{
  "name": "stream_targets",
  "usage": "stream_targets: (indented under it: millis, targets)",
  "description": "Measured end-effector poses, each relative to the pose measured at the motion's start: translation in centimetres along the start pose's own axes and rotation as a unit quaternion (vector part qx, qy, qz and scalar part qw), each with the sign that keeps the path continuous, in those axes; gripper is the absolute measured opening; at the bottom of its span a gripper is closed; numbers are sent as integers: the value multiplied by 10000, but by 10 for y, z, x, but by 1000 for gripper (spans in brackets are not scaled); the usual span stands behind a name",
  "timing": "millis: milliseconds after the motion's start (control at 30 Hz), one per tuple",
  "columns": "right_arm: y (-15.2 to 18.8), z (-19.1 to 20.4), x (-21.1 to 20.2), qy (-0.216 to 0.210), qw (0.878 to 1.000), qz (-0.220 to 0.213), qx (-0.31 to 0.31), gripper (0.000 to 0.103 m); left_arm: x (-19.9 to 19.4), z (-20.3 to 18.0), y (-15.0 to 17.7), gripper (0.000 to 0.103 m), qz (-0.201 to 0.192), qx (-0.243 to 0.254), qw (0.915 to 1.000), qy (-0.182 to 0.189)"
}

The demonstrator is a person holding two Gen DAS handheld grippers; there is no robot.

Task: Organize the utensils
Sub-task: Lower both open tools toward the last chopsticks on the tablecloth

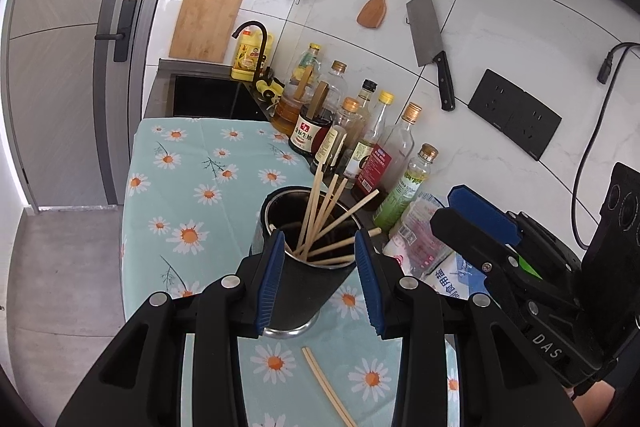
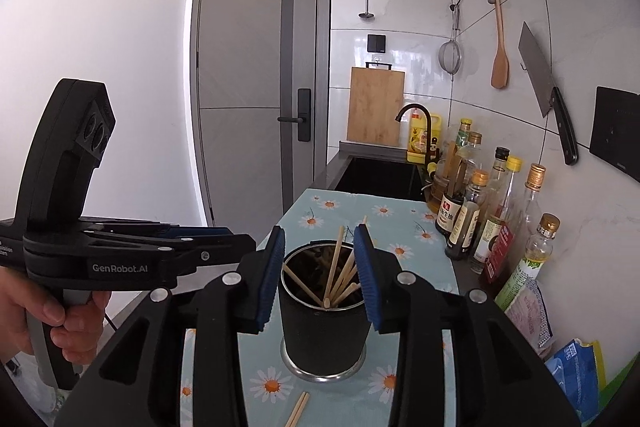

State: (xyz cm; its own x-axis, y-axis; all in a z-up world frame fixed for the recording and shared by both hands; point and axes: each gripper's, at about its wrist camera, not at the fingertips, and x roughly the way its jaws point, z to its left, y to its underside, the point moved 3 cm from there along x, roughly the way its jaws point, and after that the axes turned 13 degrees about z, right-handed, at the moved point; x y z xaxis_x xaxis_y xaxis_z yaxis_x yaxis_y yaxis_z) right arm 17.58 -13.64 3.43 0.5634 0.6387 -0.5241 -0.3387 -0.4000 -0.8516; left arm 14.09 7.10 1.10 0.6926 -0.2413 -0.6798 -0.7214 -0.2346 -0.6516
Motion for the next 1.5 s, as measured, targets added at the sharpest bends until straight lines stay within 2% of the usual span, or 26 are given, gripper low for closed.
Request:
stream_targets:
  millis: [167, 267, 333, 367, 567, 667, 833, 900, 1133, 1200, 1300, 1367, 1500]
  targets:
    - [11, -7, -6, -46, 9996, 220, 152, 37, -1, -6, 9, 35, 75, -74, 9999, -32]
    - [21, -11, -8, -214, 9986, 422, 245, 37, 1, -13, 20, 35, 187, -87, 9998, -42]
    - [29, -13, -7, -257, 9975, 588, 279, 37, 4, -16, 28, 43, 298, -101, 9995, -33]
    - [34, -14, -5, -281, 9964, 722, 336, 37, 7, -18, 34, 52, 363, -106, 9993, -22]
    - [64, -21, 8, -591, 9861, 1415, 636, 38, 19, -26, 60, 53, 723, -12, 9974, -41]
    - [76, -25, 17, -780, 9786, 1735, 791, 45, 23, -23, 73, 53, 856, -106, 9963, -57]
    - [94, -32, 38, -904, 9608, 2364, 1133, 45, 36, -10, 93, 53, 1316, -288, 9907, -200]
    - [103, -31, 50, -1004, 9487, 2719, 1262, 45, 43, -6, 101, 53, 1527, -370, 9875, -156]
    - [130, -22, 85, -951, 9183, 3561, 1445, 45, 64, 4, 128, 53, 2109, -482, 9760, -248]
    - [138, -23, 98, -963, 9026, 3885, 1583, 45, 72, 11, 136, 53, 2341, -610, 9697, -344]
    - [150, -22, 115, -1139, 8731, 4357, 1870, 44, 77, 18, 145, 53, 2487, -746, 9651, -325]
    - [153, -17, 121, -1096, 8635, 4565, 1844, 40, 77, 19, 149, 53, 2529, -760, 9640, -312]
    - [158, -13, 137, -901, 8481, 4898, 1809, 20, 79, 25, 156, 53, 2607, -849, 9613, -272]
